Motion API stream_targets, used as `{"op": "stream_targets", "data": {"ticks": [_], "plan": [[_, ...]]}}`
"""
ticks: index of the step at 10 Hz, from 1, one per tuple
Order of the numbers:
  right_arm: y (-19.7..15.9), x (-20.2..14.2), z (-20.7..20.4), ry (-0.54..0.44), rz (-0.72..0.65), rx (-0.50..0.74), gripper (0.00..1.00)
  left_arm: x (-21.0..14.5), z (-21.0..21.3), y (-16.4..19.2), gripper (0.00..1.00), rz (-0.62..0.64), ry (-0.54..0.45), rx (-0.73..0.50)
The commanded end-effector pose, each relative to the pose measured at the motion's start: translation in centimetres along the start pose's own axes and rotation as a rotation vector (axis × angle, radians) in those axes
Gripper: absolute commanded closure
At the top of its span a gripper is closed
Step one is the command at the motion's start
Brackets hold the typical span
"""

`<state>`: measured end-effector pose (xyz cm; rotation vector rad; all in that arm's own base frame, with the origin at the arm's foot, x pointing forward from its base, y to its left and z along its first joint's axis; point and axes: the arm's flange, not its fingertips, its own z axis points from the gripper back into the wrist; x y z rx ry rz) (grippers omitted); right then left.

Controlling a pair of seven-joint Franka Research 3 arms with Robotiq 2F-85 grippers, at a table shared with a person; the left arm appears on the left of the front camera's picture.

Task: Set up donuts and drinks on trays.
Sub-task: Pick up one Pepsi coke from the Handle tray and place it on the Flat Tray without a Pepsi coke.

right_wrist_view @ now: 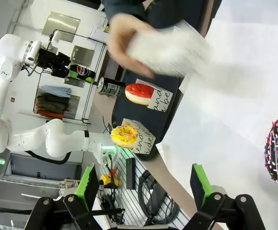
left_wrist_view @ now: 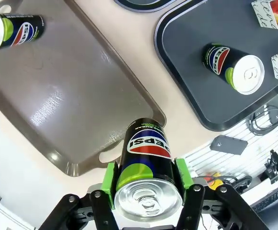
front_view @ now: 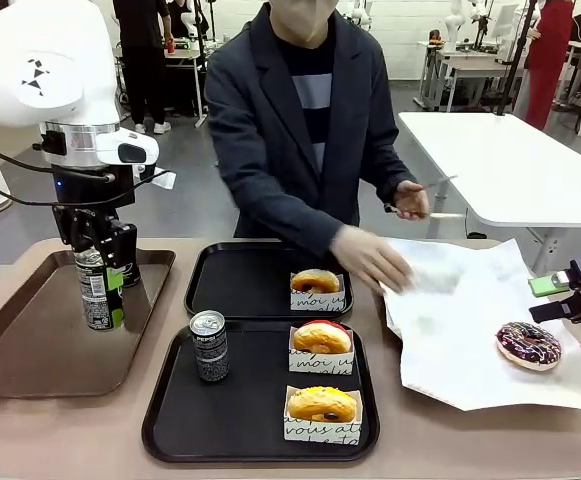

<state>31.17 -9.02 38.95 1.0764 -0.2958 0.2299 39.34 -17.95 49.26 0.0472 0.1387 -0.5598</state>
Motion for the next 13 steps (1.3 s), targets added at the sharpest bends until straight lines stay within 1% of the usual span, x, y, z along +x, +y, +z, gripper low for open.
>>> {"op": "stream_targets", "data": {"ticks": [1,11,12,13], "plan": [[-0.1,0.2,-0.3,-0.025,0.016,0.023,0.00,-0.1,0.2,-0.1,0.42,0.000,-0.003,0.002],[-0.1,0.2,-0.3,-0.025,0.016,0.023,0.00,-0.1,0.2,-0.1,0.42,0.000,-0.003,0.002],[-0.1,0.2,-0.3,-0.025,0.016,0.023,0.00,0.0,0.0,0.0,0.42,0.000,0.000,0.000],[-0.1,0.2,-0.3,-0.025,0.016,0.023,0.00,1.1,0.8,0.4,0.42,-0.024,-0.025,-0.004]]}}
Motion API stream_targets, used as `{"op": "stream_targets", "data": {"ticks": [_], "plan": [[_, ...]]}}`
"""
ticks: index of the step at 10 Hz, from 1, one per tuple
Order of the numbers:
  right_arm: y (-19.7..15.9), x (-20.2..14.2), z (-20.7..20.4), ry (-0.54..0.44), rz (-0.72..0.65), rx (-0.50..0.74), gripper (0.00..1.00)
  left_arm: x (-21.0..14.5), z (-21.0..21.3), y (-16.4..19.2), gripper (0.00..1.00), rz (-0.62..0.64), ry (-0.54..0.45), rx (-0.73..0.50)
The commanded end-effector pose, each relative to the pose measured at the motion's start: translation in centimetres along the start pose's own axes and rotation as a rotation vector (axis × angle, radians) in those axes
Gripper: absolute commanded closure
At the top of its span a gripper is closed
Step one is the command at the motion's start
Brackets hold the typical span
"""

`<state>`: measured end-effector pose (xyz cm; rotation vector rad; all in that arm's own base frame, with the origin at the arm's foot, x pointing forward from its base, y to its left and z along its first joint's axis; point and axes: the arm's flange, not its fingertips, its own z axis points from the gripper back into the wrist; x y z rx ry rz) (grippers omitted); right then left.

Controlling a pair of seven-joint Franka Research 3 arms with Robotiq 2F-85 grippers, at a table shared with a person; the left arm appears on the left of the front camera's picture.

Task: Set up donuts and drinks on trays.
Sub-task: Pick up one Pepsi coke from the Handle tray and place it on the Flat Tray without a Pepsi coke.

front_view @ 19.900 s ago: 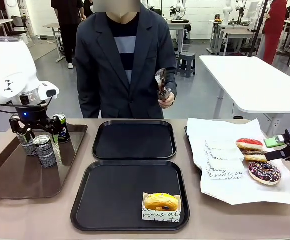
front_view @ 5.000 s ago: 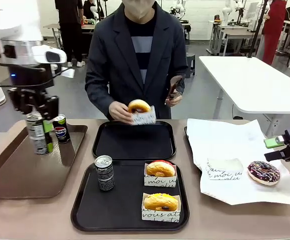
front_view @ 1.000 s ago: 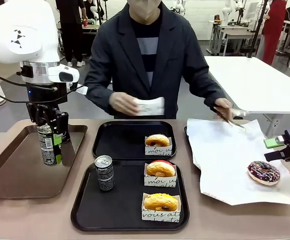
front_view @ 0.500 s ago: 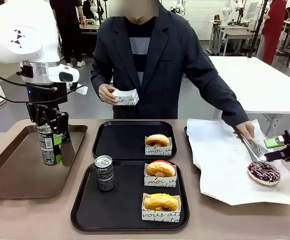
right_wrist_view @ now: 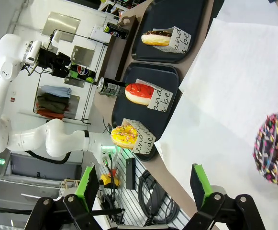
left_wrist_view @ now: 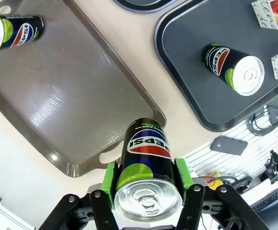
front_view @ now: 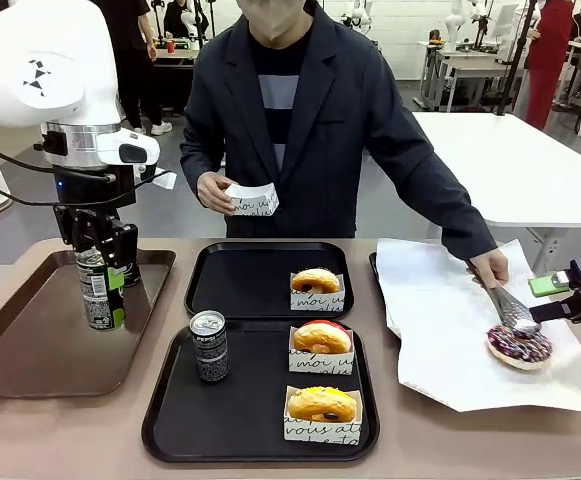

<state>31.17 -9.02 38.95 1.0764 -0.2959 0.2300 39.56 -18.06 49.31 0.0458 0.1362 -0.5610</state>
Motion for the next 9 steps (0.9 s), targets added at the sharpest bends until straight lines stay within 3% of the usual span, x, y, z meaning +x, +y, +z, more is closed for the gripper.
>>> {"op": "stream_targets", "data": {"ticks": [1,3,5,9], "plan": [[-0.1,0.2,-0.3,-0.025,0.015,0.023,0.00,1.8,1.4,0.7,0.42,-0.016,-0.030,0.002],[-0.1,0.2,-0.3,-0.025,0.015,0.023,0.00,3.4,2.2,1.7,0.42,-0.002,-0.037,-0.027],[-0.1,0.2,-0.3,-0.025,0.015,0.023,0.00,5.6,2.6,2.0,0.42,-0.037,-0.117,-0.007],[-0.1,0.2,-0.3,-0.025,0.015,0.023,0.00,13.4,-0.1,2.5,0.42,-0.088,-0.203,0.004]]}}
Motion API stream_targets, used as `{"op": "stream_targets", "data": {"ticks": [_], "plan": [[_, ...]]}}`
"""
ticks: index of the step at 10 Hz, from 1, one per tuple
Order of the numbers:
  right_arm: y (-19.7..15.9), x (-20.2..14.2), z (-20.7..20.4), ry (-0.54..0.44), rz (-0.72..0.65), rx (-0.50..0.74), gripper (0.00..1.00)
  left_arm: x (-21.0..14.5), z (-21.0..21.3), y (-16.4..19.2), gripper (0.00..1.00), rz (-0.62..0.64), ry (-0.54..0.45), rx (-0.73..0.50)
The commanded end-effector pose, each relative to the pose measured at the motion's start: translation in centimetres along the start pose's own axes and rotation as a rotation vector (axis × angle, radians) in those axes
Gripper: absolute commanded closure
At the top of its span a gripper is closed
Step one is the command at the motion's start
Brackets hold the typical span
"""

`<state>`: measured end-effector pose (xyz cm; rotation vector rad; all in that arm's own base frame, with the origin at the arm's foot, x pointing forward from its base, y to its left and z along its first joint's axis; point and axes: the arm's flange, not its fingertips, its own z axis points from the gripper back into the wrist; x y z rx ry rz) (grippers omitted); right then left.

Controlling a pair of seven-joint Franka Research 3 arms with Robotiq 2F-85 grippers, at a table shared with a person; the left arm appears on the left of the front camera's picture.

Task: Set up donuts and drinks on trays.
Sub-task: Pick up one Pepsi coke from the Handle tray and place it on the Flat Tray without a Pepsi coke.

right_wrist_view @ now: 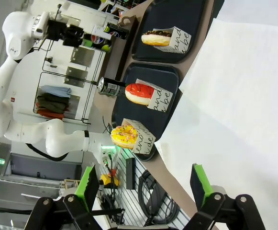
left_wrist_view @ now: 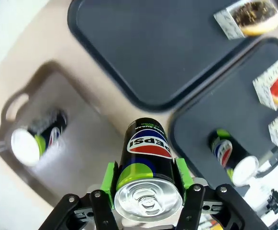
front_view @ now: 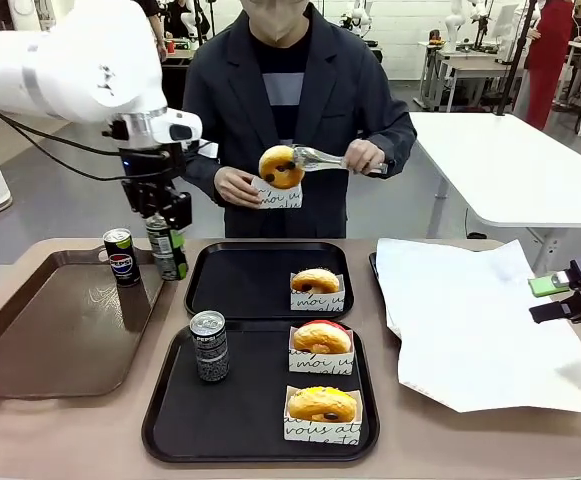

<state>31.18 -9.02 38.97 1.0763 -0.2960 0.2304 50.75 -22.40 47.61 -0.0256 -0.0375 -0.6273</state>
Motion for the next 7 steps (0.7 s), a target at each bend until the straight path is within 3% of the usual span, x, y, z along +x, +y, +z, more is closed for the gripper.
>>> {"op": "stream_targets", "data": {"ticks": [1,4,5,7], "plan": [[-0.1,0.1,-0.3,-0.025,0.015,0.023,0.00,2.6,-1.6,0.7,0.42,-0.020,-0.038,0.041],[-0.1,0.1,-0.3,-0.025,0.015,0.023,0.00,5.1,-5.4,1.1,0.42,-0.040,-0.044,0.054],[-0.1,0.1,-0.3,-0.025,0.015,0.023,0.00,4.4,-5.4,0.8,0.42,-0.048,-0.032,0.042],[-0.1,0.1,-0.3,-0.025,0.015,0.023,0.00,-0.9,-1.2,-0.3,0.42,-0.077,-0.043,-0.027]]}}
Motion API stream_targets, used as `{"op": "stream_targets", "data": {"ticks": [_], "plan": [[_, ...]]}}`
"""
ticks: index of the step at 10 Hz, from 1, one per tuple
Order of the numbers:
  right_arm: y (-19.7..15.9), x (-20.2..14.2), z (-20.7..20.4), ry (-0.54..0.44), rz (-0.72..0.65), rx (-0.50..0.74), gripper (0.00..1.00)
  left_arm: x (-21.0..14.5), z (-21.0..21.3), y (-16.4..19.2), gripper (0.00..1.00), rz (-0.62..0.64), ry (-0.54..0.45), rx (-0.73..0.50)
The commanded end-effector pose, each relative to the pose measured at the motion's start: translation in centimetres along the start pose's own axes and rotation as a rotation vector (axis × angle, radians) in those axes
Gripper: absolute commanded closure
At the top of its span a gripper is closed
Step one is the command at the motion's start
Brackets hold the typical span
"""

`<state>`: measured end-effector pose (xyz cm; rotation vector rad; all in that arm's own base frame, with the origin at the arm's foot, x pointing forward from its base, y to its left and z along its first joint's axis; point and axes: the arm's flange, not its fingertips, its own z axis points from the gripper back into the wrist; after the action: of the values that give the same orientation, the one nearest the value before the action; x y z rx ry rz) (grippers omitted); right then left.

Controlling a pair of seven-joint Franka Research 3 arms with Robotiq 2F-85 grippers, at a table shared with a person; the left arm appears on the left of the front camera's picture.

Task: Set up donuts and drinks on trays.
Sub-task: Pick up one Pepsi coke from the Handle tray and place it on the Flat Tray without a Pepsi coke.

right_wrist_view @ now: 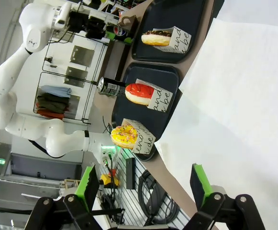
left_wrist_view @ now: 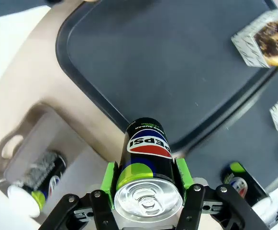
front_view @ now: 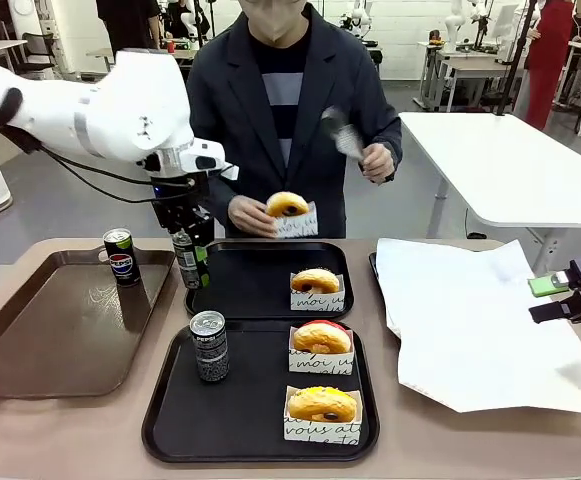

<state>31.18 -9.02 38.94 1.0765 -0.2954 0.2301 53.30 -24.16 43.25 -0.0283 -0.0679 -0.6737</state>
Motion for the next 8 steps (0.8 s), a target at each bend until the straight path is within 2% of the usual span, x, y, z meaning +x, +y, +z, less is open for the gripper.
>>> {"op": "stream_targets", "data": {"ticks": [1,3,5,7,8], "plan": [[-0.1,0.1,-0.3,-0.025,0.016,0.023,0.00,-6.9,5.4,-1.5,0.42,-0.036,0.002,-0.045],[-0.1,0.1,-0.3,-0.025,0.016,0.023,0.00,-15.7,9.2,-2.7,0.42,-0.112,0.081,-0.089],[-0.1,0.1,-0.3,-0.025,0.016,0.023,0.00,-21.2,8.4,-2.2,0.42,-0.067,0.124,-0.126],[-0.1,0.1,-0.3,-0.025,0.016,0.023,0.00,-22.0,8.0,-1.6,0.42,0.007,0.084,-0.115],[-0.1,0.1,-0.3,-0.025,0.016,0.023,0.00,-22.1,8.7,-2.5,0.42,-0.053,0.137,-0.134]]}}
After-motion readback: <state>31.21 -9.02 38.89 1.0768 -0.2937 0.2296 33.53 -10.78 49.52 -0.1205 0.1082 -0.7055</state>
